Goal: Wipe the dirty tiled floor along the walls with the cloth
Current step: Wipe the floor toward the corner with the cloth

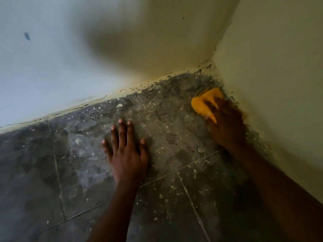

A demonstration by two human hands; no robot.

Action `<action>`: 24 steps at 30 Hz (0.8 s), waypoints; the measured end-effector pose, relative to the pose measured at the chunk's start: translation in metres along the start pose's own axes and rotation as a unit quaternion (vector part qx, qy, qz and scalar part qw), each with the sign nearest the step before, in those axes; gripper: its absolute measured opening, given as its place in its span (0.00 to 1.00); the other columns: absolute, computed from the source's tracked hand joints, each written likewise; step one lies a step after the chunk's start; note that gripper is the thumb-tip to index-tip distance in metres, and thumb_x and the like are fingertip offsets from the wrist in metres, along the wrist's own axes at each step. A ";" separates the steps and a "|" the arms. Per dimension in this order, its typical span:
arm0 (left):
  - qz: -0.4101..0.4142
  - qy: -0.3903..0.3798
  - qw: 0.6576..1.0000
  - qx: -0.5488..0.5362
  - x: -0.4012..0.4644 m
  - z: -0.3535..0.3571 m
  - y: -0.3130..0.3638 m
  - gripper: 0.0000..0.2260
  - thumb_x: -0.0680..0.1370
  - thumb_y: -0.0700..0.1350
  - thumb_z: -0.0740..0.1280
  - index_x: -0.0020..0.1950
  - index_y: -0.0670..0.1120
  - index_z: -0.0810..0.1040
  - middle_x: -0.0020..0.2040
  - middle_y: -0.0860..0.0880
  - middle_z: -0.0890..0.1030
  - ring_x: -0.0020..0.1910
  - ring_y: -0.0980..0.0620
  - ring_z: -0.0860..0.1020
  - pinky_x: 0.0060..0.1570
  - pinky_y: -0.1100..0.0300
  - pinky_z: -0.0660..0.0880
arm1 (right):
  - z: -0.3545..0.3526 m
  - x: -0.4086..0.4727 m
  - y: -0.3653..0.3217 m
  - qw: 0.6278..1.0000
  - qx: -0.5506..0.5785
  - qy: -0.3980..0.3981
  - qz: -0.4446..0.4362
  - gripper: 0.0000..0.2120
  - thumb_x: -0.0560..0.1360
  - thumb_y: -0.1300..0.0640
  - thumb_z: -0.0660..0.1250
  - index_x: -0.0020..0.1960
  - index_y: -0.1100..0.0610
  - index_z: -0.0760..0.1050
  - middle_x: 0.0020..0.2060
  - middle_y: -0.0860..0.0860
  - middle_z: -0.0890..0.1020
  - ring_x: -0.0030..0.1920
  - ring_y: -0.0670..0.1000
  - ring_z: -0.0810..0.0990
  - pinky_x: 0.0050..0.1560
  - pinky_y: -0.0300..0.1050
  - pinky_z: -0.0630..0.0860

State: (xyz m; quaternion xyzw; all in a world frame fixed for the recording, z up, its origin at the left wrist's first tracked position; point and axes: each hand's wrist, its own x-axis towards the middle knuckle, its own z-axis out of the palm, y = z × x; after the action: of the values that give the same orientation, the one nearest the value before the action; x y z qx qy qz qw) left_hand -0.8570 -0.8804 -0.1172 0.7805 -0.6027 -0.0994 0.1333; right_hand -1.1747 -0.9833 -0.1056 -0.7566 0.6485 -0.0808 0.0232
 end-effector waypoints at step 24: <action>-0.009 -0.003 1.000 0.004 0.002 -0.001 0.000 0.32 0.85 0.62 0.48 0.87 0.51 0.50 0.87 0.50 0.43 0.86 0.47 0.41 0.83 0.37 0.43 | 0.013 -0.028 -0.093 0.994 0.024 -0.052 -0.088 0.29 0.83 0.37 0.49 0.83 0.40 0.54 0.84 0.52 0.54 0.83 0.60 0.54 0.78 0.65 0.57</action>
State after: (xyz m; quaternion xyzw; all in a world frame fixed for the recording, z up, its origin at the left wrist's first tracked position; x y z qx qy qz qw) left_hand -0.8559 -0.8817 -0.1164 0.7860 -0.5966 -0.1007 0.1270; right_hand -1.0860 -0.9422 -0.1075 -0.8134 0.5749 -0.0581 0.0676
